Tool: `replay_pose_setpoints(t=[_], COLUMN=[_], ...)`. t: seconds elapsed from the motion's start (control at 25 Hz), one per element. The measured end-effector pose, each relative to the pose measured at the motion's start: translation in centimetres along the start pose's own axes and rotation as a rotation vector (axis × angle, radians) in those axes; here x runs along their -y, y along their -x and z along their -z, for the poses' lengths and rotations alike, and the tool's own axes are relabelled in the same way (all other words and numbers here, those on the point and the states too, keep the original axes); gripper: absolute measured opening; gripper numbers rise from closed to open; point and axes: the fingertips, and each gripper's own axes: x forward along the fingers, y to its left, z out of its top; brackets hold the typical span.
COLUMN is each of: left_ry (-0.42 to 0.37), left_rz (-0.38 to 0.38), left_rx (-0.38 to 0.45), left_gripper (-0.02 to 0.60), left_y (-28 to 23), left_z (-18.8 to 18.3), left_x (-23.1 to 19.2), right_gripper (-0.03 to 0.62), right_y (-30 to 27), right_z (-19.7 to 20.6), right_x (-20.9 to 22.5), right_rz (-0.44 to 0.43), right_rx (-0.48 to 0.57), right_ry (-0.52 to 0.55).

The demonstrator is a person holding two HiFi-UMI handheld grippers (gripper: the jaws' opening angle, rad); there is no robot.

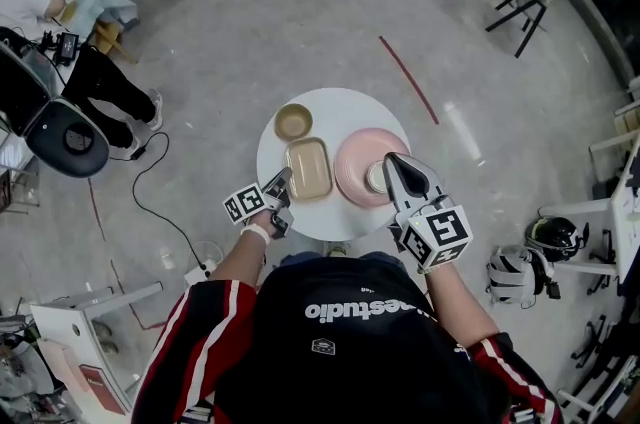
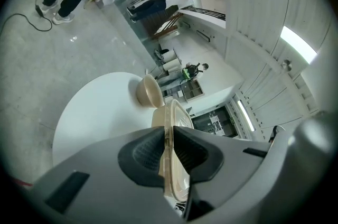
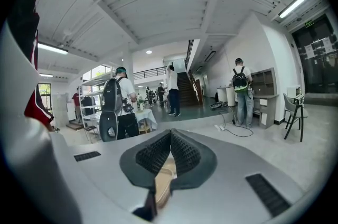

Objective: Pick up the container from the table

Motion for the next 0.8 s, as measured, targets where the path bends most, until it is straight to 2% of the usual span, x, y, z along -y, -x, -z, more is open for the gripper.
replay_pose_setpoints(t=[0.36, 0.64, 0.8], left_ry=[-0.061, -0.048, -0.090], left_rz=[0.061, 0.133, 0.172], left_rx=[-0.005, 0.018, 0.021], left_gripper=[0.063, 0.063, 0.063], left_y=[3.6, 7.0, 8.2], left_z=[-0.7, -2.1, -2.8], left_x=[4.4, 6.5, 8.8], right_gripper=[0.015, 0.015, 0.015], right_y=[1.2, 2.2, 2.9], right_z=[-1.2, -1.4, -1.7], right_x=[-2.5, -5.3, -6.2], right_rz=[0.022, 0.036, 0.045], right_rx=[0.018, 0.039, 0.051], right_ry=[-0.025, -0.015, -0.013])
